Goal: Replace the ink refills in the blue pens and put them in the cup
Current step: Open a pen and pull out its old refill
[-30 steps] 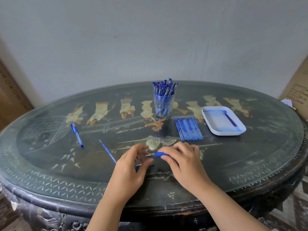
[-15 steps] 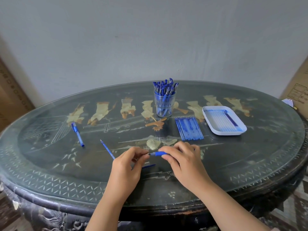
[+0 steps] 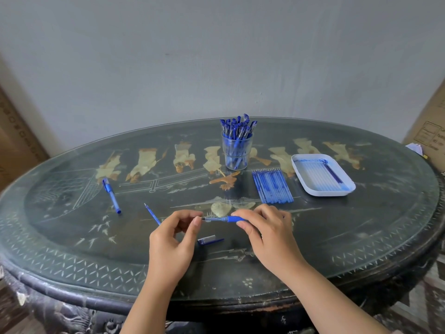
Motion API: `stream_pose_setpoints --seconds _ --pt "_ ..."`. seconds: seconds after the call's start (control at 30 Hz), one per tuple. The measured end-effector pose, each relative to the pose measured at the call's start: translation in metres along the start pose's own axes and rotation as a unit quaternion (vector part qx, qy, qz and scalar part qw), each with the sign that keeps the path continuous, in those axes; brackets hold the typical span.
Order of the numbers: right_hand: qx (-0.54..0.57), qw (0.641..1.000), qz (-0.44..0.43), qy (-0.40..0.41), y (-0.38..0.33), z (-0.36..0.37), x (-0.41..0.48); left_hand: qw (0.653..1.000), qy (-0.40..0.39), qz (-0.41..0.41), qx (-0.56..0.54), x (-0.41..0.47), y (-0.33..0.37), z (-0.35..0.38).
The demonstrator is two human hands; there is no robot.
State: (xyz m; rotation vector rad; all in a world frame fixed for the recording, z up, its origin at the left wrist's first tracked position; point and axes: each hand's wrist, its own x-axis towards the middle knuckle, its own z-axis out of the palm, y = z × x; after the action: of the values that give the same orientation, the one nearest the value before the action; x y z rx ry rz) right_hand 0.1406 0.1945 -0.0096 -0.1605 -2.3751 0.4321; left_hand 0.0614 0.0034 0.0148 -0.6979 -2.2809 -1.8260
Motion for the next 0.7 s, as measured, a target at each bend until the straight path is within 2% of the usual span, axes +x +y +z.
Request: stream_pose_setpoints --seconds 0.2,0.5,0.7 --pt "0.005 1.000 0.005 -0.001 -0.0010 -0.0025 0.0000 1.000 0.006 -0.009 -0.005 0.0007 -0.0004 0.0003" --pt "0.003 1.000 0.011 0.004 -0.0012 -0.0024 0.0001 0.998 0.056 -0.019 -0.009 -0.0004 0.0022 -0.0002" --pt "0.006 0.999 0.032 0.017 -0.0002 -0.0021 -0.0002 0.991 0.128 -0.045 -0.007 -0.0002 0.0060 -0.0015"
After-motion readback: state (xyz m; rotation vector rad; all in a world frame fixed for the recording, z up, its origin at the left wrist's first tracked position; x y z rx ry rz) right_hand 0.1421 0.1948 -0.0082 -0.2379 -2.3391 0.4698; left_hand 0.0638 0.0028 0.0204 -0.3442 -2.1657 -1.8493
